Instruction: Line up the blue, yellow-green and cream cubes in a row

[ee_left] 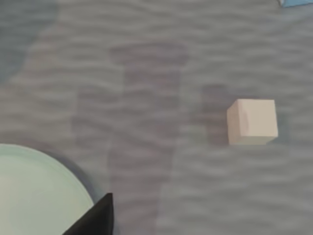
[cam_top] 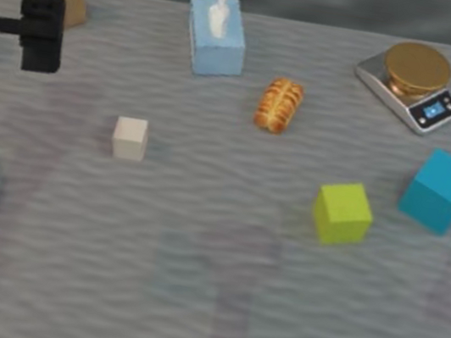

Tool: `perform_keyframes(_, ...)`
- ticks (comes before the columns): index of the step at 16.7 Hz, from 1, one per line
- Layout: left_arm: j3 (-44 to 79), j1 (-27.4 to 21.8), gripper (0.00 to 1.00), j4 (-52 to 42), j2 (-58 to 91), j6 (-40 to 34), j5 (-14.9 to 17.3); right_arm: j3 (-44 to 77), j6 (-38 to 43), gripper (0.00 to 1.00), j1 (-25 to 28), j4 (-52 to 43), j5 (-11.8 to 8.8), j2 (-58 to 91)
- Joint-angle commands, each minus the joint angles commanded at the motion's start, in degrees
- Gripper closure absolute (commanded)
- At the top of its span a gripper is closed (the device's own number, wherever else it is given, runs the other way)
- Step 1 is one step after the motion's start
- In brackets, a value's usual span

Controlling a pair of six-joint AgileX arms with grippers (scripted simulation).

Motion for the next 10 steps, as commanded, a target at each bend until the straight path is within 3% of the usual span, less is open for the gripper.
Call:
perform_keyframes(5,26.57,-3.8,0.0,-16.79,33.7,-3.33,-0.12,0.0,0.0,0.0,0.0,0.0,0.0,0.0)
perform_keyframes(10,47.51,-6.68,0.0,-28.25,55.95,-6.12,0.1,0.0,0.0,0.0,0.0,0.0,0.0,0.0)
